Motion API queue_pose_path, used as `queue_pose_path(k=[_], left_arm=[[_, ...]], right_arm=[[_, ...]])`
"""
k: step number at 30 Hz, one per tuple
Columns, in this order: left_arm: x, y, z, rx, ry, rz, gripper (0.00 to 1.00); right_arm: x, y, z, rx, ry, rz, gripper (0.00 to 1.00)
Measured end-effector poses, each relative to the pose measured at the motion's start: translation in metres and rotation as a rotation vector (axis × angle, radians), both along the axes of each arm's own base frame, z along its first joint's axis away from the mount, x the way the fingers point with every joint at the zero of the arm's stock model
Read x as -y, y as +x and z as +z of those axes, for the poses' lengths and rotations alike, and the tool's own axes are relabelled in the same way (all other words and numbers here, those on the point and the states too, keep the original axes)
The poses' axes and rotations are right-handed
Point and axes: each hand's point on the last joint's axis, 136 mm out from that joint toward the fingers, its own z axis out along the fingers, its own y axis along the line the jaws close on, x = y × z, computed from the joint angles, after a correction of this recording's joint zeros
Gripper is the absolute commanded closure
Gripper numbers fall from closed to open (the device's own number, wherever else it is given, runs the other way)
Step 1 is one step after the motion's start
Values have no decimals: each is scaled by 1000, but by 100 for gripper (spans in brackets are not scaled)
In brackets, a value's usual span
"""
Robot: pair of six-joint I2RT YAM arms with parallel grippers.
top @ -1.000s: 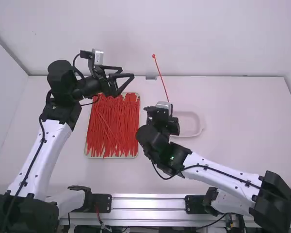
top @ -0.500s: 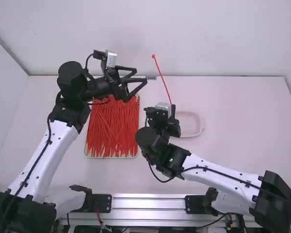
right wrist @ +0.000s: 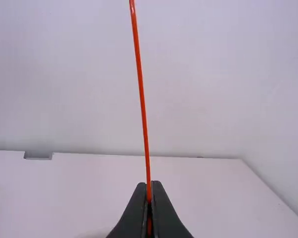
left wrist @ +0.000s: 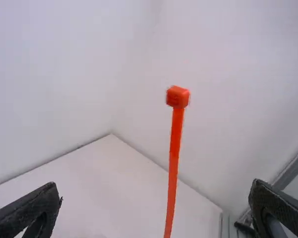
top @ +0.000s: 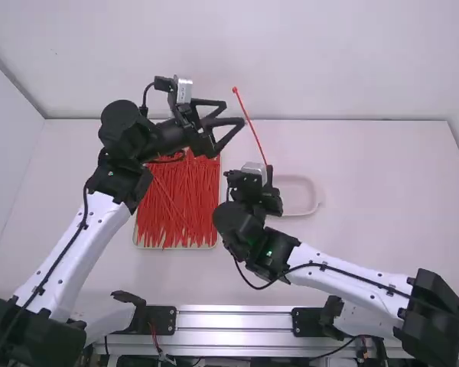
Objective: Fasten the cable tie
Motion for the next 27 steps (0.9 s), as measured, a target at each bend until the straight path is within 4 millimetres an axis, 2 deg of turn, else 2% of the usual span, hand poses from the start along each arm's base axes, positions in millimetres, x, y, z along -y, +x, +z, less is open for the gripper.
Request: queue_pose_path(k=[4, 8, 11, 16, 17, 18, 19, 21, 27], left_arm=[[-3, 4, 8, 5, -31, 34, 2], [-4, 7, 12, 3, -54, 53, 7], [0, 8, 10, -16, -56, 69, 21], [2, 8, 9, -22, -57, 75, 37], [2, 9, 9, -22, -58, 80, 43], [2, 9, 9, -21, -58, 82, 51], [2, 9, 9, -24, -60, 83, 80], [1, 10, 9, -21, -59, 85, 98], [1, 10, 10, -23, -60, 88, 99]], right_arm=[[-10, -5, 0, -1, 5, 40, 100], [-12, -6, 1, 4, 18, 47, 100], [-13, -5, 1, 3, 19, 53, 100], [-16, -6, 1, 1, 20, 67, 100], [-16, -6, 1, 1, 20, 69, 100], [-17, -6, 0, 0, 20, 70, 100], [-17, -6, 0, 0, 20, 71, 100], [-17, -6, 0, 0, 20, 72, 100], [-18, -6, 0, -2, 21, 78, 100]])
